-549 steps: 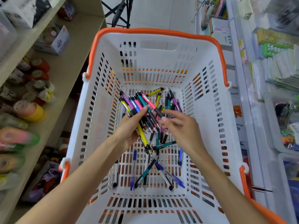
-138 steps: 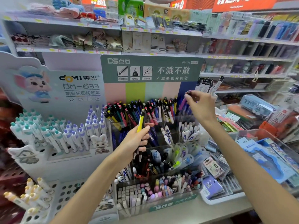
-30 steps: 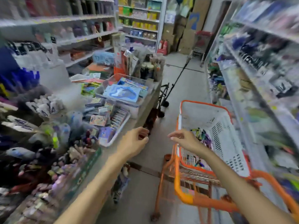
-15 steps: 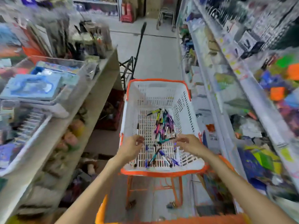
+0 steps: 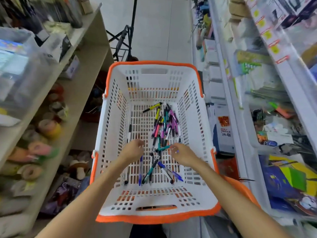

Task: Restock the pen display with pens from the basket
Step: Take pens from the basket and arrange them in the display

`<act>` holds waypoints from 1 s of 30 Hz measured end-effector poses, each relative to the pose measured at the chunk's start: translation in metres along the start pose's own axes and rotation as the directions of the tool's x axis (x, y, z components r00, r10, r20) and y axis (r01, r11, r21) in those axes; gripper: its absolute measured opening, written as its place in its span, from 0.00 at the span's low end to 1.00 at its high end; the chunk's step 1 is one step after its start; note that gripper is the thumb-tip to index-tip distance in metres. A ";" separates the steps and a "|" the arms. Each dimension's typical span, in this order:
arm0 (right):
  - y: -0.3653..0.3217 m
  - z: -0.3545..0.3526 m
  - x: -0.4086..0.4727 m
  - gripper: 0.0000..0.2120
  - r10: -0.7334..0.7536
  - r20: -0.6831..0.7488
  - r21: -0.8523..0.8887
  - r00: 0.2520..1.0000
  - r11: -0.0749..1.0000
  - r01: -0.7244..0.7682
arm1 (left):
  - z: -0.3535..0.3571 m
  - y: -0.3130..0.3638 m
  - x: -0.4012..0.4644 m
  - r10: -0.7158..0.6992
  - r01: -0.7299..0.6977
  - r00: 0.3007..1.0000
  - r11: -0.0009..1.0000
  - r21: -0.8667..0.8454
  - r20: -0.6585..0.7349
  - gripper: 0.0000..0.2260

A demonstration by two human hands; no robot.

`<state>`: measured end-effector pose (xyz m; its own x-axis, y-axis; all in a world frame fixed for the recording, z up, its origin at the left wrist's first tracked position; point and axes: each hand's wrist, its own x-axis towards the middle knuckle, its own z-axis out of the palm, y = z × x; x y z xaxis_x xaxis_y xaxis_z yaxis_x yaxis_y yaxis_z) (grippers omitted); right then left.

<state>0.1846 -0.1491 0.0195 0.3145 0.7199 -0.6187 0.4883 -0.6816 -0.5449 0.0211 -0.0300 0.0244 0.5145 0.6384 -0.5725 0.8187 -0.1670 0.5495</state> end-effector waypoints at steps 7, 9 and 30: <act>-0.010 -0.018 0.103 0.23 0.008 -0.190 -0.105 0.982 0.994 -0.028 | 0.017 0.020 0.105 -0.028 0.030 0.999 0.997 -0.077 0.030 0.22; -0.012 -0.019 0.129 0.24 0.009 -0.296 -0.138 0.955 0.989 -0.052 | 0.024 0.023 0.124 -0.061 0.060 0.998 0.993 -0.100 -0.004 0.23; 0.009 0.051 0.122 0.22 0.227 -0.411 0.254 0.883 0.959 -0.128 | 0.057 0.001 0.135 -0.177 0.151 0.984 0.913 -0.379 -0.035 0.15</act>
<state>0.1855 -0.0741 -0.0897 0.7234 0.5345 -0.4371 0.2210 -0.7790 -0.5868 0.1057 0.0132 -0.0873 0.3521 0.6836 -0.6393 0.7282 0.2290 0.6460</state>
